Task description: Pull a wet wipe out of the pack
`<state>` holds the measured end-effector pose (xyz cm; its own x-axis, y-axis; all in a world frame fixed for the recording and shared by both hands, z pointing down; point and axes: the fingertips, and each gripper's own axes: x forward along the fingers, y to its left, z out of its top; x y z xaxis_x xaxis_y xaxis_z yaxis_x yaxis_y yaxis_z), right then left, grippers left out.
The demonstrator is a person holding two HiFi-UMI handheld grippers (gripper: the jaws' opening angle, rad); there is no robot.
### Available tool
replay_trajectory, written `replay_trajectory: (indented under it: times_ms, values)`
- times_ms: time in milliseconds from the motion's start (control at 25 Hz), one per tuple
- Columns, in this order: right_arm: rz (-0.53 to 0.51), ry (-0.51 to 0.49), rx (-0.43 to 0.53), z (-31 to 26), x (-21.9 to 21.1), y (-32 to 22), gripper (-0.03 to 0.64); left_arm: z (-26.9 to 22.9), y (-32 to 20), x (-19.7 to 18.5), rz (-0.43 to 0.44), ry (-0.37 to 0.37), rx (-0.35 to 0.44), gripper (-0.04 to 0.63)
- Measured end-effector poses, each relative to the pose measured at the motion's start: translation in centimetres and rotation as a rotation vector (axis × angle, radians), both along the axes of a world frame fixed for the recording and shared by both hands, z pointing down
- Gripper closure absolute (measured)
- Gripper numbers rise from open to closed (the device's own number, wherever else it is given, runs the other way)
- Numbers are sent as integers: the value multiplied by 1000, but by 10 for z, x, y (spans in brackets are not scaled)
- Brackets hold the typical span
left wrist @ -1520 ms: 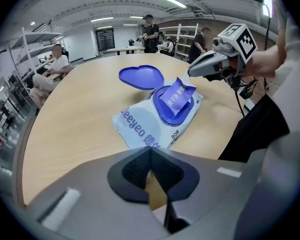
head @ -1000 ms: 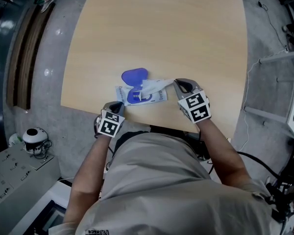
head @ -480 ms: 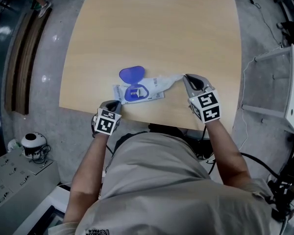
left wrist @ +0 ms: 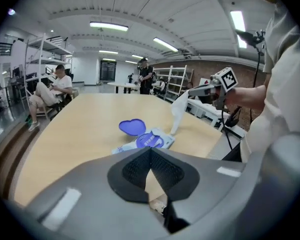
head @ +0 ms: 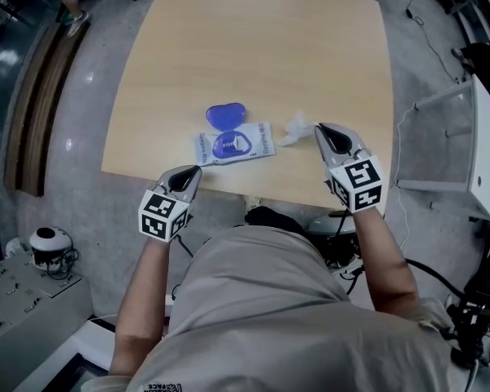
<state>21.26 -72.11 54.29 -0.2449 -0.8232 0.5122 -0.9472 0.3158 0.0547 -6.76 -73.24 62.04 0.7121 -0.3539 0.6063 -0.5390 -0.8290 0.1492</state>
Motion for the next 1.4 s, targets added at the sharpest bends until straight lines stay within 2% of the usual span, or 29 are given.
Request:
replay_trajectory:
  times_ms: [160,360,600,800,1000,1200,1400]
  values:
    - [23,-14,33,-23,-20,34,614,-55,35,-15,3,105,60,589]
    - [50,-67,81,-59,-55,89,614,-119,93,-52,-20,229,124,589]
    - [48,-100,108,-92,-108,171,614,-163,173,-90,30,262,228,589]
    - [3,-78,115,-108,-153,239,614,-174,231,-103,64,325,211,589]
    - [-63,-84,141,-128,-185,278,614,-190,265,-112,47,352,220,589]
    - [-122,-104,158,-138,-190,319,614,-202,306,-106,25,342,249,589]
    - [-185,-90,172,-144,-171,371,614,-209,348,-73,5,322,266,589]
